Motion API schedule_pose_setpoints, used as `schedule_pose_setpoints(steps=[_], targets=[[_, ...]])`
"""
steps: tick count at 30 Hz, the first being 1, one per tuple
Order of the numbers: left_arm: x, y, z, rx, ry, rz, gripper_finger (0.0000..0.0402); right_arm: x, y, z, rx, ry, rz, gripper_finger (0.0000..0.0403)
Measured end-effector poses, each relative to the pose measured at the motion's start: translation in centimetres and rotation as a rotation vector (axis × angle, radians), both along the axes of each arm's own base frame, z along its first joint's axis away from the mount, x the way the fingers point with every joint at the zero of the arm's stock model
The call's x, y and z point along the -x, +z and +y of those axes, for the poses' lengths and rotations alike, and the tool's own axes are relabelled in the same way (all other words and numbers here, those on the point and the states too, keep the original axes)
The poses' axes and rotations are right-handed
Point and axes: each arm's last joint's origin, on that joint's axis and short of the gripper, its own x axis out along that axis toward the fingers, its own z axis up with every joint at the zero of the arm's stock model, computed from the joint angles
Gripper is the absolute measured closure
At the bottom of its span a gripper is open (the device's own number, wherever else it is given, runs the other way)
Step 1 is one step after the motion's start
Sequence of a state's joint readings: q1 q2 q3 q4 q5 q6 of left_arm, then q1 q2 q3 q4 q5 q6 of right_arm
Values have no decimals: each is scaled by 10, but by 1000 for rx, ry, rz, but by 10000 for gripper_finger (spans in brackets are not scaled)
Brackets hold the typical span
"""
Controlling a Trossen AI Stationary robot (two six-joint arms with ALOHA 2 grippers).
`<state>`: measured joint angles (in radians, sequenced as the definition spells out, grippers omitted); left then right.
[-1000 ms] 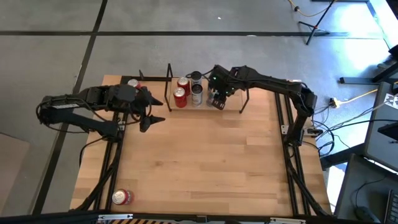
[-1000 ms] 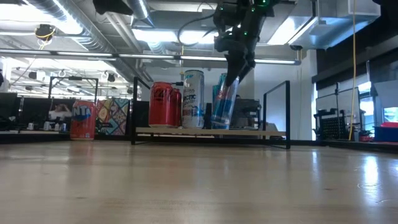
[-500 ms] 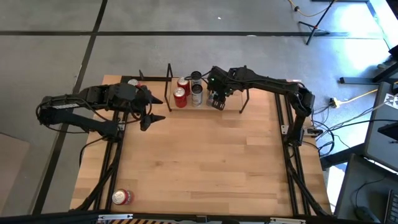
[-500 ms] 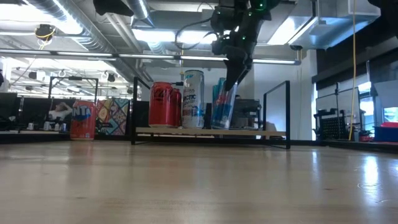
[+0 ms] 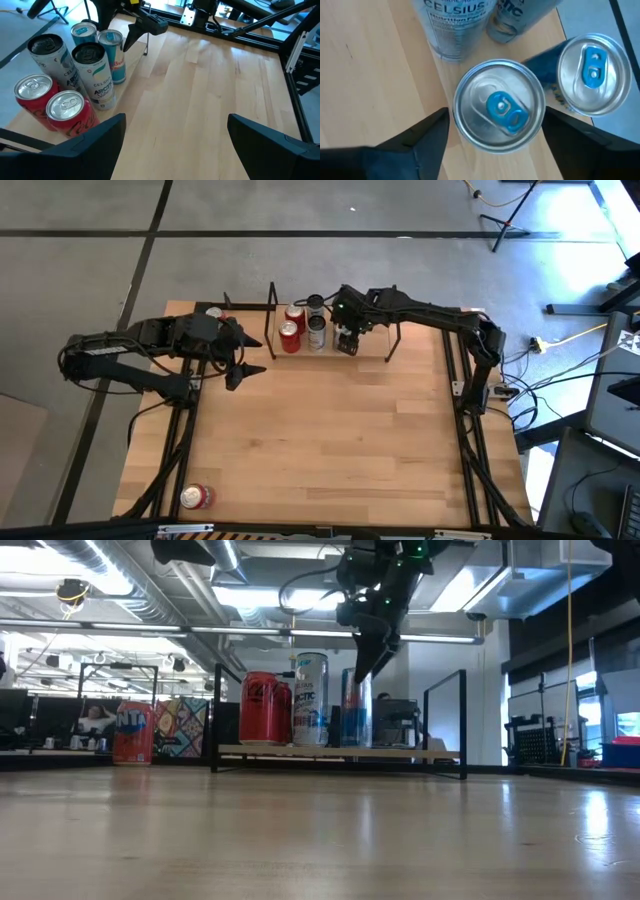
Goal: Place canned beverage on shelf
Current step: Put the blue soda can on the shelf and align it with the other blue soda can, then put the top orange soda can on the shelf
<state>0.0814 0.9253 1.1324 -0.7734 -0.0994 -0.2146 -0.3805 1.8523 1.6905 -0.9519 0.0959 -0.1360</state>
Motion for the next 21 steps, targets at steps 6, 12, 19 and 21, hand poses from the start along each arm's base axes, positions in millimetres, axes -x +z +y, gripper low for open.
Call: schedule_pose_setpoints(steps=[6, 12, 19, 21], targets=[[0, 0, 0, -13, -8, 3, 56, -1, 3, 0, 17, -2, -6, 100], [0, 0, 0, -9, -8, 6, 56, 8, 38, 11, 4, -6, -49, 109], [-1, -2, 1, -35, 24, 18, 56, 21, 66, 38, -54, 6, -136, 110], [-1, -2, 3, -56, 77, 31, 56, 22, 68, 48, -75, 34, -133, 110]])
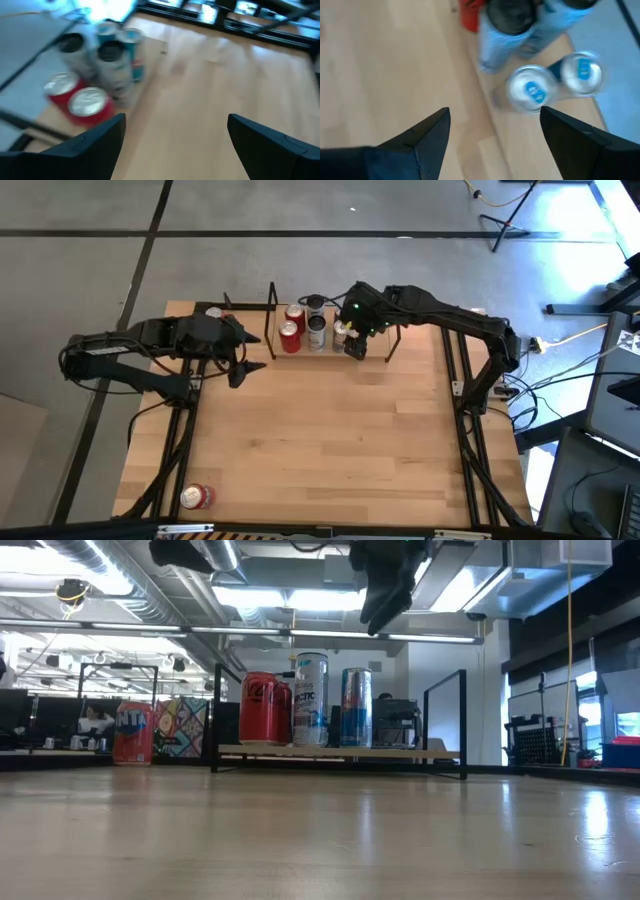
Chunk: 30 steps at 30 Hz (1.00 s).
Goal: Place canned beverage on shelf
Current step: Put the top orange soda can on the shelf
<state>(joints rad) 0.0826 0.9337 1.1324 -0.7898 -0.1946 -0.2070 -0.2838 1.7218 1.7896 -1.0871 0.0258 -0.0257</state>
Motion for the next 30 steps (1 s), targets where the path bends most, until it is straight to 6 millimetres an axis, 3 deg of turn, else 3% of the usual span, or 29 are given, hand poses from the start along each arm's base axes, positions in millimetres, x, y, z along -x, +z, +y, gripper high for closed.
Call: schedule_pose_setpoints(steps=[7, 12, 16, 24, 30], targets=[[4, 9, 24, 8, 214, 4, 56, 29, -12, 22, -38, 43, -10, 110], [6, 20, 50, 47, 380, 138, 56, 65, -29, 20, -32, -28, -91, 110], [12, 20, 72, 105, 535, 258, 56, 88, -26, 20, -31, -58, -160, 110], [24, -6, 125, 290, 873, 422, 56, 115, 9, 29, 133, 76, -339, 110], [29, -34, 168, 401, 1036, 561, 56, 127, 17, 29, 226, 150, -349, 110]])
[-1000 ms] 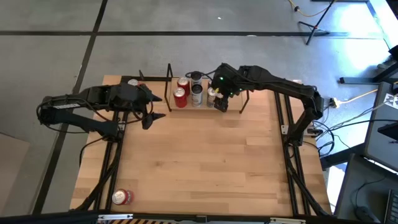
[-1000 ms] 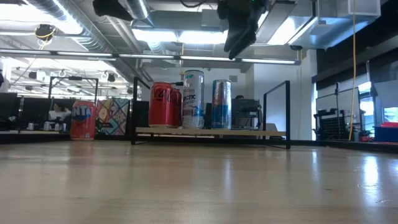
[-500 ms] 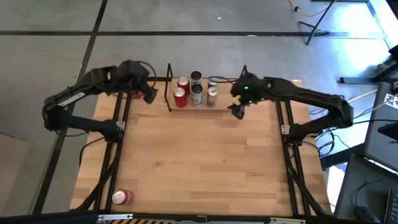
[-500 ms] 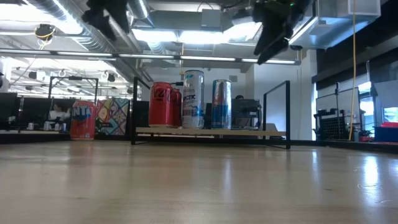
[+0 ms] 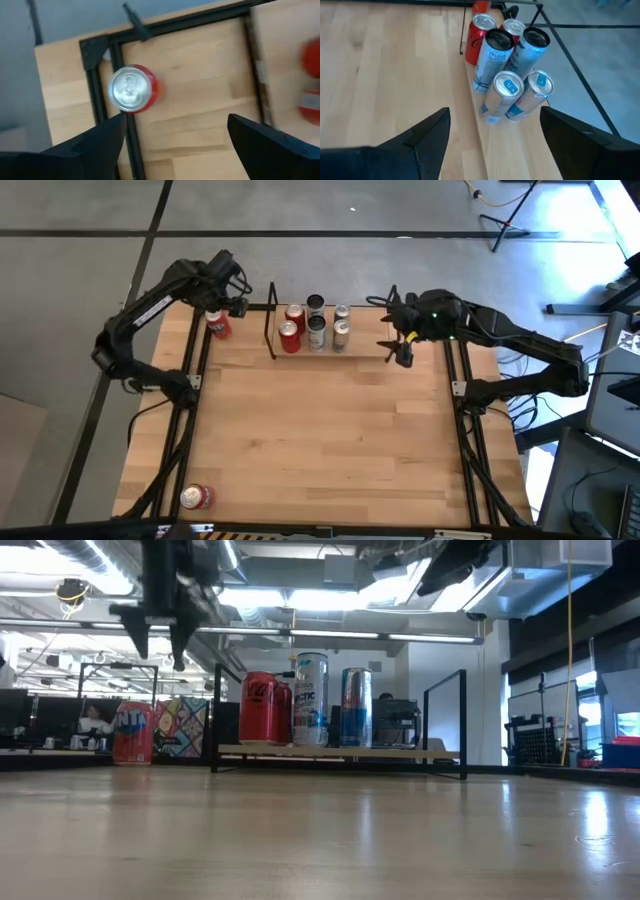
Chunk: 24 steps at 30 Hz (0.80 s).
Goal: Place canned beverage on shelf
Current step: Put the top orange soda can on the shelf
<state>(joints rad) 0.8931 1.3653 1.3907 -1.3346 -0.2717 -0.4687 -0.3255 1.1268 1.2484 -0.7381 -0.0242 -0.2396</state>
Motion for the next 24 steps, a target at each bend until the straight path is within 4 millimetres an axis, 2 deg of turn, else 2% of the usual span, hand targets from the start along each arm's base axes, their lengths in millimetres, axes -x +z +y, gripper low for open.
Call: schedule_pose_setpoints(steps=[5, 11, 24], targets=[[0, -26, 30, 97, 71, 73, 56, 5, -3, -7, -29, 43, 31, 110], [3, -48, 51, 170, 124, 127, 56, 14, -6, -20, -76, 35, 53, 110], [3, -69, 67, 190, 156, 249, 57, 24, -6, -39, -102, -7, 37, 110]])
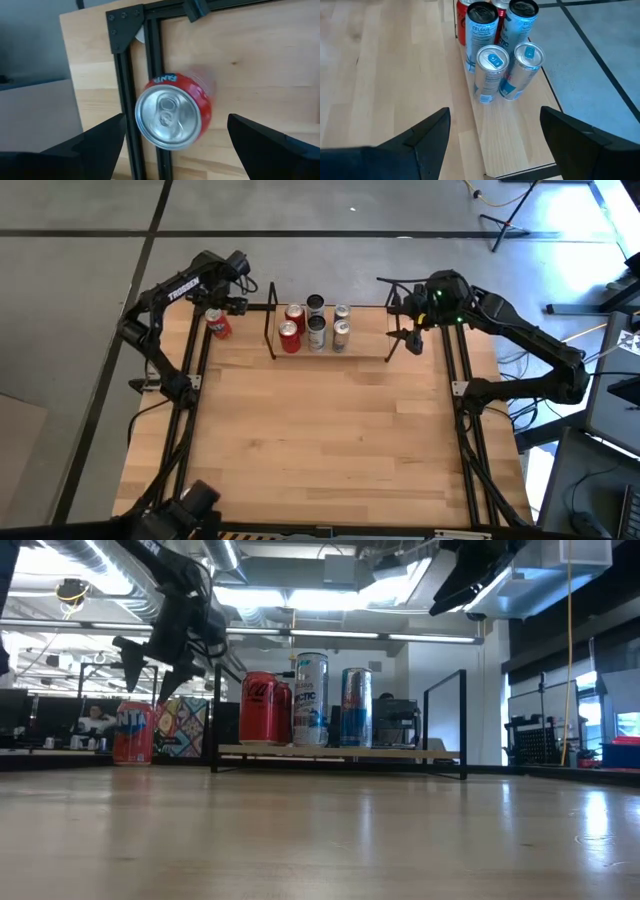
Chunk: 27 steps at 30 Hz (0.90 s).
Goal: Place canned beverage on shelf
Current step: Put the top orange soda can on the shelf
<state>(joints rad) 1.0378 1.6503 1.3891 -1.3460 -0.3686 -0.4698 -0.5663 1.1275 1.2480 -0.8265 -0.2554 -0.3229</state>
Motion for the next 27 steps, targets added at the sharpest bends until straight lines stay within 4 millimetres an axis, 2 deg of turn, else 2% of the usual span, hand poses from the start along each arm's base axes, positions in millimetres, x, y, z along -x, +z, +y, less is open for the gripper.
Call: schedule_pose_setpoints(steps=[6, 14, 19, 27], targets=[[-4, -11, 5, -3, -1, 84, 57, 0, -1, 0, -4, 1, 6, 110], [-7, -30, 13, 75, 11, 99, 57, 0, -2, 0, -14, 1, 22, 110], [-4, -38, 16, 182, 18, 35, 57, 0, -2, 0, -14, 1, 22, 110], [-2, -39, 12, 298, 30, -68, 67, 0, -2, 0, -14, 1, 22, 110]])
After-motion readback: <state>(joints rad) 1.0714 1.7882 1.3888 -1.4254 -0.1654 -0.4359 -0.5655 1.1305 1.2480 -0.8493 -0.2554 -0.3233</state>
